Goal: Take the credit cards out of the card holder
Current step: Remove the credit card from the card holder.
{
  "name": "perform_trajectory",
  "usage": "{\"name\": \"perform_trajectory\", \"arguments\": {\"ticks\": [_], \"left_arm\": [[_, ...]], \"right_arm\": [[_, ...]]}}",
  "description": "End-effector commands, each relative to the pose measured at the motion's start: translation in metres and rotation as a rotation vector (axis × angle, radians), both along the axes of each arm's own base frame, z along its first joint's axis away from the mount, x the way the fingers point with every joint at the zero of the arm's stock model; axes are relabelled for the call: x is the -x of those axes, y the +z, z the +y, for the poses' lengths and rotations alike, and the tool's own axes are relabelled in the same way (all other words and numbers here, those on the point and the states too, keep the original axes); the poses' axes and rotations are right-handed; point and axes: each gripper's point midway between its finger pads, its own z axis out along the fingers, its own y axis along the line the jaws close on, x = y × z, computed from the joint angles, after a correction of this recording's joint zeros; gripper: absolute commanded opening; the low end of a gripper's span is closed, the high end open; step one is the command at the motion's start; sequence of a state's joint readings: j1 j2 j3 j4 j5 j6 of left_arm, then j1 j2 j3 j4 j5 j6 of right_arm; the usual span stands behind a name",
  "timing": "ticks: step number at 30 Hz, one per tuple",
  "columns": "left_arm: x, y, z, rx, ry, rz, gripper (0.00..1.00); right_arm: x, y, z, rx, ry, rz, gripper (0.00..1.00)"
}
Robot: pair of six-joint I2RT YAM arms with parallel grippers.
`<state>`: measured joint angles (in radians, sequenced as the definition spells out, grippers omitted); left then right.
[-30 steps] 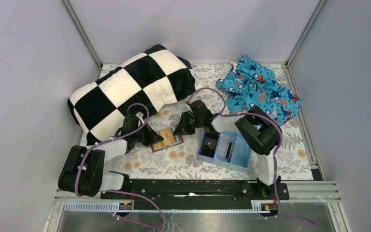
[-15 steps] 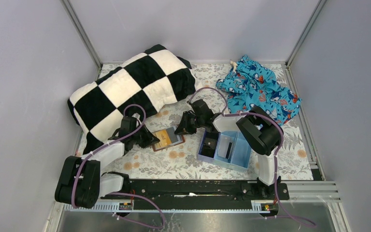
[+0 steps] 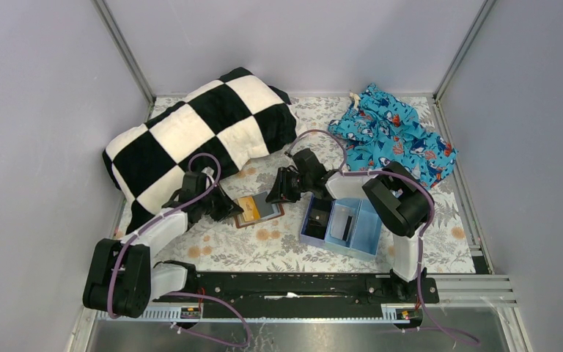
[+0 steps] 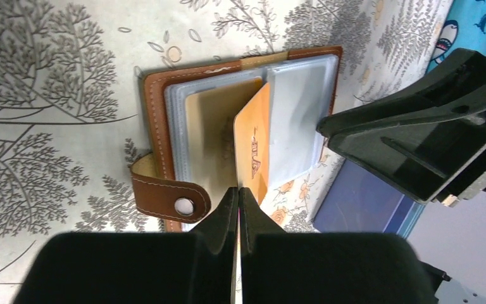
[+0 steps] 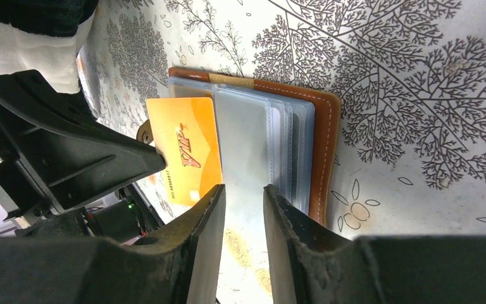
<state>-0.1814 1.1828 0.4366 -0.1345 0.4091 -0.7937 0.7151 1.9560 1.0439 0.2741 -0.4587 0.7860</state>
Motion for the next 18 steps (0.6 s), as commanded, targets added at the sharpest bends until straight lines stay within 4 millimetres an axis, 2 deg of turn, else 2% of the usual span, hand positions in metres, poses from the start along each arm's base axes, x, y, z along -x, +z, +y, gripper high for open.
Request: {"name": "perform_trajectory", "arguments": {"ticks": [1, 5, 18], "left_arm": [[-0.014, 0.025, -0.009, 0.043, -0.046, -0.077, 0.0], [-0.016, 0.03, -0.012, 0.061, -0.064, -0.087, 0.0], [-0.017, 0.021, -0.019, 0.094, -0.088, -0.061, 0.0]], "right_arm": [[0.007, 0.012, 0.0, -0.033, 0.043, -0.033, 0.39], [0.011, 0.028, 0.015, -0.125, 0.081, -0.049, 0.4], [0.023, -0.003, 0.029, -0.046, 0.133, 0.013, 0.32]]}}
